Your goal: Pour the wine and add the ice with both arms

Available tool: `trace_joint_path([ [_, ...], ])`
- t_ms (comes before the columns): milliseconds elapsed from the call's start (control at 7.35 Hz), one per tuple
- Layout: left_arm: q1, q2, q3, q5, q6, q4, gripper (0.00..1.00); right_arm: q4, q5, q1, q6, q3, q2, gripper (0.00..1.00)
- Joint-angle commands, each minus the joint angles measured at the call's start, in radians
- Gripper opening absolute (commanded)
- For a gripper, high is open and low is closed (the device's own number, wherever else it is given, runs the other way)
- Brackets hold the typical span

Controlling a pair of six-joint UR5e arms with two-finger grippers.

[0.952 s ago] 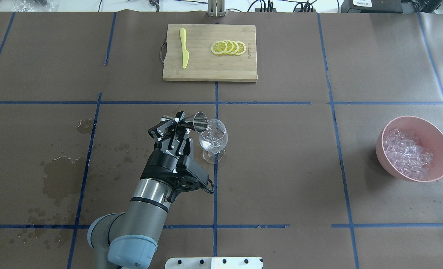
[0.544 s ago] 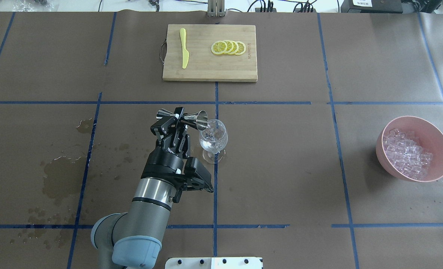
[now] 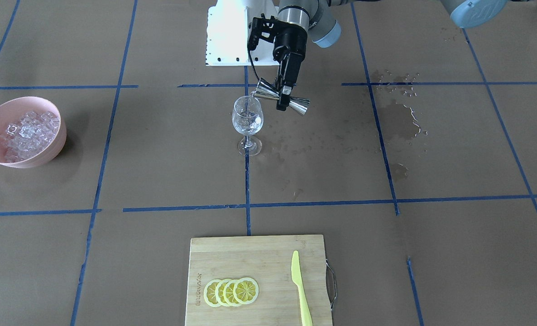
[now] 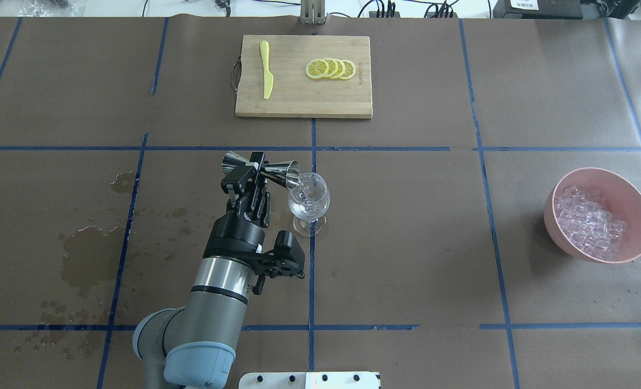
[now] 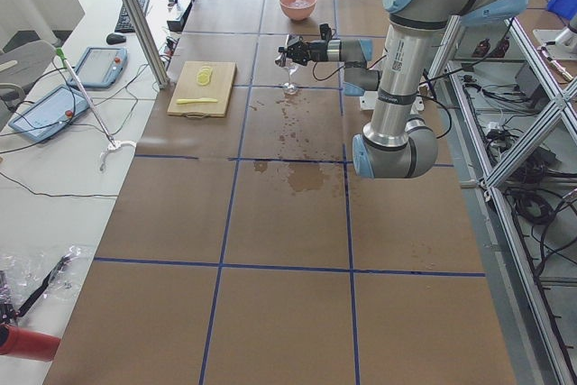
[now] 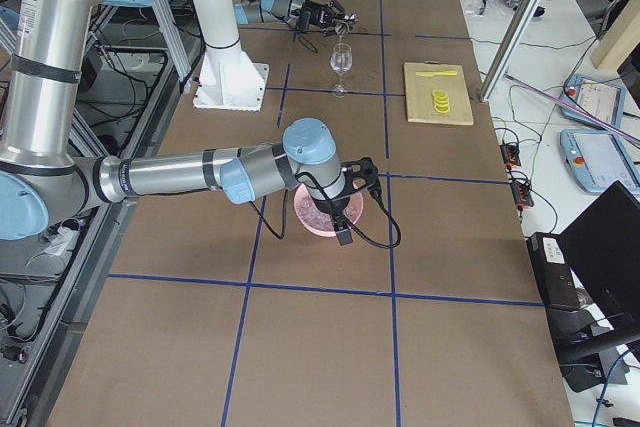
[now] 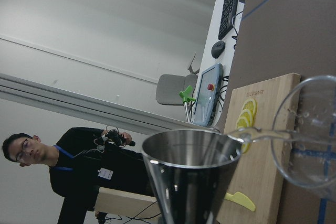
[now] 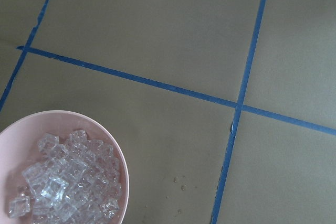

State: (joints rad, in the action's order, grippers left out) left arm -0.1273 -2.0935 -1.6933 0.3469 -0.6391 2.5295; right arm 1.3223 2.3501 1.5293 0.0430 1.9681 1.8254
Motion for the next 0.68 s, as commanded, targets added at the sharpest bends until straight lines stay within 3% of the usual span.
trace_joint_path([
  [0,0.000,-0.013,0.000,-0.002,-0.118,0.000,0.00,0.000,0.000,0.000,0.000,-0.002,0.000,1.00],
  [544,0.002,-0.029,0.001,-0.028,-0.305,0.000,0.00,0.000,0.000,0.000,0.000,-0.003,0.000,1.00],
])
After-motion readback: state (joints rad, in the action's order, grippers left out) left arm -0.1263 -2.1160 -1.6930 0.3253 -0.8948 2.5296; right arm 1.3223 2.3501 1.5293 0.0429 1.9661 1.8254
